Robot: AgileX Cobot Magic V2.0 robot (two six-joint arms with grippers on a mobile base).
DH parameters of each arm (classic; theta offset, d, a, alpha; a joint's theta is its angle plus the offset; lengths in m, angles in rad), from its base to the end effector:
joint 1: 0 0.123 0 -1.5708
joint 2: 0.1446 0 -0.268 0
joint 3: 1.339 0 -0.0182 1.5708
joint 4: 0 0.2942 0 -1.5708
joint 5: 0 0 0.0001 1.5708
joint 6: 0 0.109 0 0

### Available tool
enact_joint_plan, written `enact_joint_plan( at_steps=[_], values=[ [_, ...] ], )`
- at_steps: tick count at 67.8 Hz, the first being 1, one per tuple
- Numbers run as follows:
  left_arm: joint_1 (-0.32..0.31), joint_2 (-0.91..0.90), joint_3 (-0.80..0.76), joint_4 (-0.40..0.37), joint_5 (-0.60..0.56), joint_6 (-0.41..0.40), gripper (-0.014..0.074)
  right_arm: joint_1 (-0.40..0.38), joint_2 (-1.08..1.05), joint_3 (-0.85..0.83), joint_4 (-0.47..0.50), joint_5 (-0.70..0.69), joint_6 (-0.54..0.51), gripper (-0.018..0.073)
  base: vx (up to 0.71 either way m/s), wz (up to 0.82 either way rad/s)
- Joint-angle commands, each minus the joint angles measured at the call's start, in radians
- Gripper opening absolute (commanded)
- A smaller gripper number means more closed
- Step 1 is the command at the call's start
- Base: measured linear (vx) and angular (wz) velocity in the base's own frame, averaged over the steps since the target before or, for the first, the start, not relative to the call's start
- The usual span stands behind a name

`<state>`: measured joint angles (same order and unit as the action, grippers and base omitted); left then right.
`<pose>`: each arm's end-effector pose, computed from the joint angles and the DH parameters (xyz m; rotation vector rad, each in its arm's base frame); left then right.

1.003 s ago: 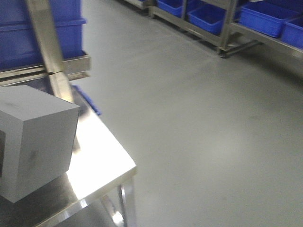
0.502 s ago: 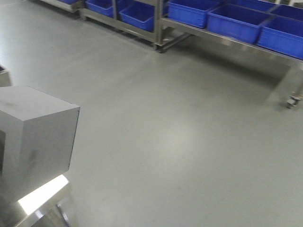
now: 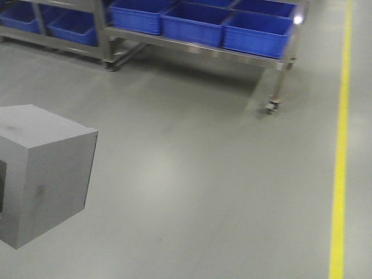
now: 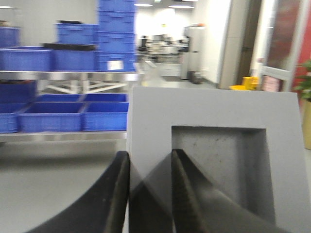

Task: Sort gray base to blue bin
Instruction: 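Drive the base away from the table holding the block in the left gripper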

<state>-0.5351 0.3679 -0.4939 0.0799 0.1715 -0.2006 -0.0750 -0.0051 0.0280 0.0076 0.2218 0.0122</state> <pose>0.1376 -0.0798 0.3390 0.3073 1.5199 -0.5118 0.1343 -0.0099 0.1801 0.0805 1.7266 -0.0394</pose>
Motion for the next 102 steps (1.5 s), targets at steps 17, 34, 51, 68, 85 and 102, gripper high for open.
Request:
enact_joint_plan(
  at_steps=[17, 34, 51, 68, 85, 102],
  values=[
    [-0.005, 0.009, -0.031, -0.003, -0.109, -0.006, 0.0006, -0.005, 0.018, 0.002, -0.008, -0.074, -0.012, -0.0005, 0.16, -0.71],
    [-0.005, 0.009, -0.031, -0.003, -0.109, -0.006, 0.0006, -0.005, 0.018, 0.002, -0.008, -0.074, -0.012, -0.0005, 0.17, -0.54],
    [-0.005, 0.009, -0.031, -0.003, -0.109, -0.006, 0.0006, -0.005, 0.018, 0.002, -0.008, -0.074, -0.012, -0.0005, 0.22, -0.27],
    [-0.005, 0.009, -0.031, -0.003, -0.109, -0.006, 0.0006, -0.005, 0.018, 0.002, -0.008, -0.074, -0.012, -0.0005, 0.29, -0.05],
    [-0.005, 0.009, -0.031, -0.003, -0.109, -0.006, 0.0006, -0.005, 0.018, 0.002, -0.008, -0.074, -0.012, -0.0005, 0.31, 0.07],
    [-0.005, 0.009, -0.031, -0.003, -0.109, -0.006, 0.0006, -0.005, 0.018, 0.002, -0.008, -0.074, -0.012, -0.0005, 0.35, 0.07]
  ],
)
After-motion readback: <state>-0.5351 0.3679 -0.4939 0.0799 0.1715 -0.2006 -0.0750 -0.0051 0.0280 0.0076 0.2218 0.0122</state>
